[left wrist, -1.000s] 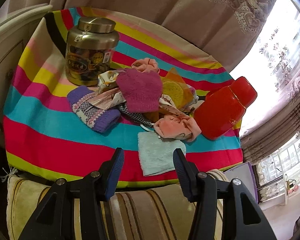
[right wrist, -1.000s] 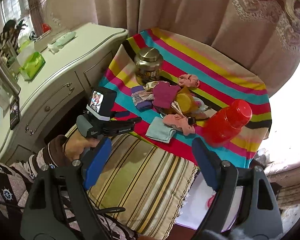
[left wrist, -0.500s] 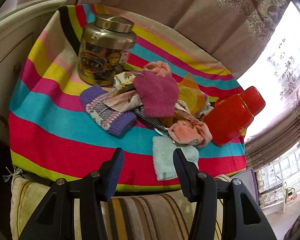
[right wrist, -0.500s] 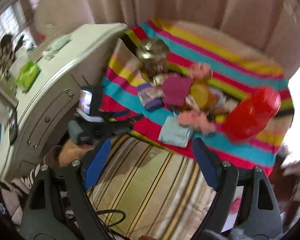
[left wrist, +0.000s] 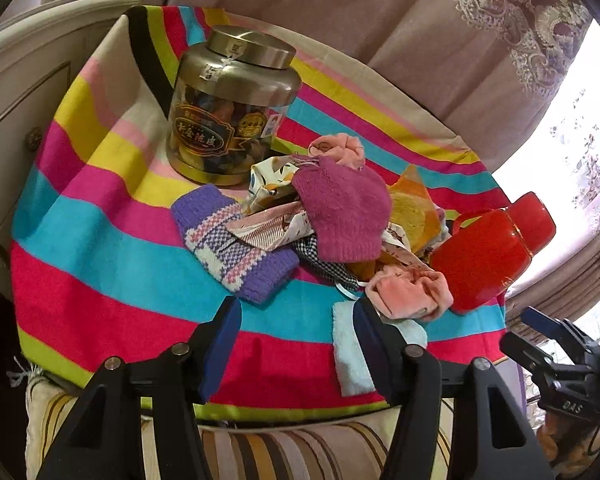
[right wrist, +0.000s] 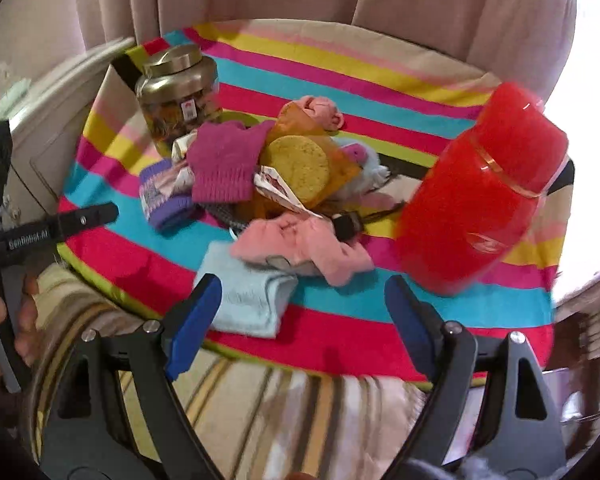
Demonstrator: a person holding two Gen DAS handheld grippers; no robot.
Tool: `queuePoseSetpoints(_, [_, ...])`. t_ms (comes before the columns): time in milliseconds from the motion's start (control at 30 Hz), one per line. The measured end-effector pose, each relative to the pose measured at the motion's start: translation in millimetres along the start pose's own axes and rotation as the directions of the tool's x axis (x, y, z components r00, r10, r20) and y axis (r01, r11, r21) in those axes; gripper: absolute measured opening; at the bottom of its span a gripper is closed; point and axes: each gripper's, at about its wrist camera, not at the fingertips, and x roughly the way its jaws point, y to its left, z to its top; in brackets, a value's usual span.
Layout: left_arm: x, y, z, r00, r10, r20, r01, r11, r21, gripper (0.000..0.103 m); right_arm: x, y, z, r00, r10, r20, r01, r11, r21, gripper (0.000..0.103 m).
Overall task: Organize soft objects
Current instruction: 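Grasp the yellow sponge in orange mesh with the right tool while the left grasps the magenta glove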
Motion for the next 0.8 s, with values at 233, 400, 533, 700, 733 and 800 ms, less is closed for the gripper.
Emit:
queuePoseSetpoints(233, [21.1,-7.3,22.6,1.0,0.01,-0.001,-0.01,0.999,0.03,0.059,37.4,-25.0,13.7,0.997,0.062,0.04,-0.067,0.988,0.142,0.086])
queuePoseSetpoints(400, [44.4,-15.3,40.2,1.0,-0.002,-0.01,0.002,0.999,0.046,0.059,71.1,-34.4,24.4,0.996,0.091,0.004,-0.09,0.972,0.215,0.086])
queuePoseSetpoints(533, [60.3,-22.0,50.4,1.0,0.001,-0.011,-0.001,0.998,0.061,0.059,91.5,-46.5,31.1,0.989,0.148,-0.021,-0.134,0.94,0.314,0.086])
queuePoseSetpoints(700, [77.3,-27.3,60.5,1.0,0.001,-0.005,0.0,0.997,0.072,0.059,107.3,-50.0,39.8,0.983,0.184,-0.01,-0.163,0.894,0.417,0.086])
queuePoseSetpoints(733, [82.6,-28.2,62.2,1.0,0.005,-0.013,-0.004,0.997,0.074,0.059,110.2,-49.7,41.2,0.982,0.19,-0.012,-0.166,0.886,0.434,0.086])
queuePoseSetpoints(800, [88.3,-28.7,64.6,1.0,0.001,-0.02,0.001,0.998,0.068,0.059,116.5,-49.4,43.2,0.979,0.204,-0.015,-0.174,0.867,0.467,0.086])
